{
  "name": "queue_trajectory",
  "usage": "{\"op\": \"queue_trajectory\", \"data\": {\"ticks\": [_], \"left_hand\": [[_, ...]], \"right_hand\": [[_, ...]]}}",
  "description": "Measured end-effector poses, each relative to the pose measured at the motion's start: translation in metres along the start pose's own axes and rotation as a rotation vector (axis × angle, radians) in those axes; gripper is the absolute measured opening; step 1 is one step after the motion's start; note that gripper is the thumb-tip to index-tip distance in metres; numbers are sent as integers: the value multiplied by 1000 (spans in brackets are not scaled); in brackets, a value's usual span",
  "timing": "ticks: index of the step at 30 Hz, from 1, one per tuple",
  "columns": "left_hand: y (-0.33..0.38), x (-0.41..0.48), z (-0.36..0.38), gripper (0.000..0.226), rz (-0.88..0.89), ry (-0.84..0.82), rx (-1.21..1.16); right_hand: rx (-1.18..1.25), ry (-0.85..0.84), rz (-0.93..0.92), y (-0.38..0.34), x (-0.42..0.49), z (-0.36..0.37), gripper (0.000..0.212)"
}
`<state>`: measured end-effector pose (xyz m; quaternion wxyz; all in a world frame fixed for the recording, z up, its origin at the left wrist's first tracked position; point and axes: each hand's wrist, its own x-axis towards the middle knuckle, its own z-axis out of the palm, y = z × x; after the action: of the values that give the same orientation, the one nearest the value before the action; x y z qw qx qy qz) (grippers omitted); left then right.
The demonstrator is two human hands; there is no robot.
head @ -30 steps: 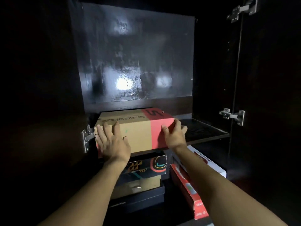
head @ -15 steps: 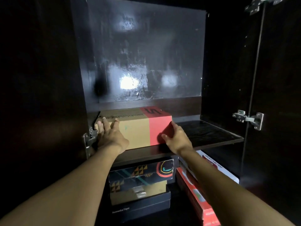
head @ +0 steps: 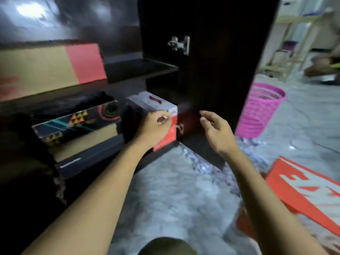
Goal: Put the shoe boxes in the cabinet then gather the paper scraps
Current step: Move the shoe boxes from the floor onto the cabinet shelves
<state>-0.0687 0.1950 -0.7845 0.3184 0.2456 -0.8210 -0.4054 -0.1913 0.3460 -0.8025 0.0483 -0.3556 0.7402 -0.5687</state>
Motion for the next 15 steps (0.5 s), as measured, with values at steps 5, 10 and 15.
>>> {"op": "queue_trajectory", "data": {"ticks": [5, 10, 15], "left_hand": [[23, -21, 116, 13, 38, -352, -37], [66, -40, 241, 9, -25, -658, -20], [52, -80, 346, 74, -222, -799, 38]], "right_hand": [[-209, 231, 176, 67, -71, -97, 30], [-415, 346, 390, 129, -136, -191, 36], [-570, 433, 588, 180, -179, -267, 52]]}}
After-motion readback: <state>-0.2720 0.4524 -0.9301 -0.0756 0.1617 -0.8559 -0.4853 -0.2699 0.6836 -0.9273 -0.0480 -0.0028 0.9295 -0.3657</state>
